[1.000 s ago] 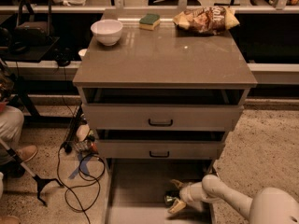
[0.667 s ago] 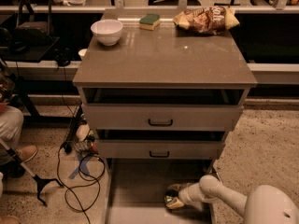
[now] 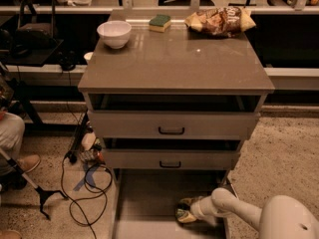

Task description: Pick green can from bottom drawer and place on counter

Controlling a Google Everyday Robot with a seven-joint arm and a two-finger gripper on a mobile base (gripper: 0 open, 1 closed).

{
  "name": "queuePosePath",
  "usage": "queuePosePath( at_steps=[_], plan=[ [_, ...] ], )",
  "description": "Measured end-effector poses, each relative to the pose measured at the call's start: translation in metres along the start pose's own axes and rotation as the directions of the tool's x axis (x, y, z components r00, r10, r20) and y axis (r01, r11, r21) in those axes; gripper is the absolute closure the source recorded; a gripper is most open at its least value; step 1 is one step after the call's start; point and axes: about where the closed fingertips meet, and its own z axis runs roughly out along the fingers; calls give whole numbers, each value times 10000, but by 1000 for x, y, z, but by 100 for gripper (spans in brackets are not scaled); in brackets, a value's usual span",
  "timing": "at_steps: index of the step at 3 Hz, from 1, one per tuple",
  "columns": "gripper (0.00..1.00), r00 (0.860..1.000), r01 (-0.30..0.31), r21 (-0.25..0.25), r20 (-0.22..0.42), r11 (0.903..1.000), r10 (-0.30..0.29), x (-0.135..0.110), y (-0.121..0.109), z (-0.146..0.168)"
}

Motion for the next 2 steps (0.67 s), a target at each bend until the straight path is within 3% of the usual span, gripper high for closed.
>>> queuePosePath(
  at_steps=[1,2],
  plan=[
    [100,9995,-104,579,290,9983,87,-15,-1,-63],
    [100,9992,56,1774,381,9841,-125,-37,-15,-172]
  ],
)
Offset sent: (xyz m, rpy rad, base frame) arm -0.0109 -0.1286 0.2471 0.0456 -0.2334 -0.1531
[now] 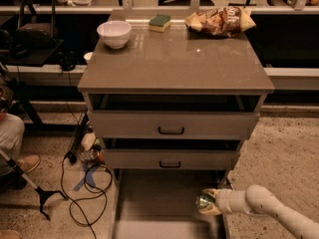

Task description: Pick green can from bottom drawer and place on counter

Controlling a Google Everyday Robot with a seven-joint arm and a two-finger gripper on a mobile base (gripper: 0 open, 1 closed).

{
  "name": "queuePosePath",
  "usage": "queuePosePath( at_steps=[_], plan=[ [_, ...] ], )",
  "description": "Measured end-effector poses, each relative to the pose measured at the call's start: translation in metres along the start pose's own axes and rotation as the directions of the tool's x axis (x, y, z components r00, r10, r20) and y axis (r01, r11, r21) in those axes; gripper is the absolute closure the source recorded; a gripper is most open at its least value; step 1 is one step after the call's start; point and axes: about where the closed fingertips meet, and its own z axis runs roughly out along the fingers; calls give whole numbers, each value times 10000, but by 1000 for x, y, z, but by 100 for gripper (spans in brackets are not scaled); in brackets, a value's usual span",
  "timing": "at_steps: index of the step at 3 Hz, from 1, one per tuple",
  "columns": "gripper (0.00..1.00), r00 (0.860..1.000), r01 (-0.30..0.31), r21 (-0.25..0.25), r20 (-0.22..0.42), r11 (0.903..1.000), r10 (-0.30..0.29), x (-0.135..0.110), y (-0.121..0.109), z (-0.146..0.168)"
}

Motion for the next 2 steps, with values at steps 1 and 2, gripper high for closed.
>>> queuePosePath(
  at_steps=[1,2],
  plan=[
    [100,10000,0,0,0,10000,0,0,0,0],
    [100,9984,-322,247,469,9992,310,6,-5,-19]
  ],
)
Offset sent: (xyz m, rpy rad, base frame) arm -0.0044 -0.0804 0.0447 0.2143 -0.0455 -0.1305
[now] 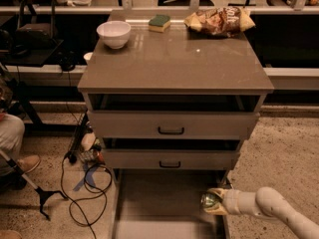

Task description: Pick green can from bottom drawer and place on counter

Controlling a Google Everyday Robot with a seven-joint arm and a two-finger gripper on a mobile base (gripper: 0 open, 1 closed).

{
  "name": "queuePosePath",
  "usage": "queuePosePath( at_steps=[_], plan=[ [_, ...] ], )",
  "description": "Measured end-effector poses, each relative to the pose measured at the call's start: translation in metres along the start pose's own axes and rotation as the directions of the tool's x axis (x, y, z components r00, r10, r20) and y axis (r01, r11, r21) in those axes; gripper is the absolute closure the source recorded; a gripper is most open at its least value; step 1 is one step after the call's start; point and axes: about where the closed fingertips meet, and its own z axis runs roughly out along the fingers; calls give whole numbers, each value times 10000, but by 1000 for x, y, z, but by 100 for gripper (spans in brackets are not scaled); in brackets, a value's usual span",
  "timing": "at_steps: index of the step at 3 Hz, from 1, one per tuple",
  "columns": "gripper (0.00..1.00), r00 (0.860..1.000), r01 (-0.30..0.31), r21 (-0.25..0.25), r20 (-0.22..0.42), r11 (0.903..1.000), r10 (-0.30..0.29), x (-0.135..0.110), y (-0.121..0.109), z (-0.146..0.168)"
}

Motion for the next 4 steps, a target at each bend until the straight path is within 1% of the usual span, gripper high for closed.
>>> queuePosePath(
  at_steps=[1,2,3,4],
  plan=[
    [100,9857,-876,1070,1531,9904,707,15,-24,-91],
    [100,9740,-1266,1825,2089,9750,874,23,-40,-160],
    [100,9679,-1167,2775,2472,9536,465,14,-52,-229],
    [100,9660,-1114,2874,2560,9513,358,6,-55,-237]
  ],
)
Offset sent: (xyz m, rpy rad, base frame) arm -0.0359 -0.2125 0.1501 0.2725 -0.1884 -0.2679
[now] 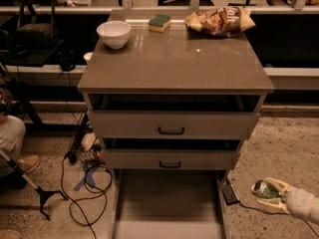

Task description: Pick green can from bottom drawer and place on counter

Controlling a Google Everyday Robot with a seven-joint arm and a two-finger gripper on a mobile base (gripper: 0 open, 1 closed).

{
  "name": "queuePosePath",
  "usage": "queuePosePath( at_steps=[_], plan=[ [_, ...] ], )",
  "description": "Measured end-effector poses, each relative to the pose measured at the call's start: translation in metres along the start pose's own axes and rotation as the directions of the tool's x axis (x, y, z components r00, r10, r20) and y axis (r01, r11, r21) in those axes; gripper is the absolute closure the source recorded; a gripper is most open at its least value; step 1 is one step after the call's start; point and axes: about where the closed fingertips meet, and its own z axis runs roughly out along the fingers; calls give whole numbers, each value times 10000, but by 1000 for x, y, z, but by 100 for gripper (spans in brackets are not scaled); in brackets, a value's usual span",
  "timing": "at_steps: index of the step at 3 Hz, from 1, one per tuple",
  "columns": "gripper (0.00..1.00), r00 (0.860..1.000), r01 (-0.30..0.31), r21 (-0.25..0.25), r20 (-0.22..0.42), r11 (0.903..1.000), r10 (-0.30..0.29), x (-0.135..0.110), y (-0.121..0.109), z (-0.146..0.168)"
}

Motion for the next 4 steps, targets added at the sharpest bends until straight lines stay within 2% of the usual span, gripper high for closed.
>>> queuePosePath(
  at_steps=[1,2,3,4],
  plan=[
    [100,9980,329,398,528,9987,-350,-42,-21,-22],
    [100,9860,1319,1230,855,9836,-1429,-114,-59,-65],
    [100,9579,2530,1788,912,9508,-2721,-182,-89,-87],
    [100,9579,2531,1788,912,9508,-2721,-182,-89,-87]
  ],
)
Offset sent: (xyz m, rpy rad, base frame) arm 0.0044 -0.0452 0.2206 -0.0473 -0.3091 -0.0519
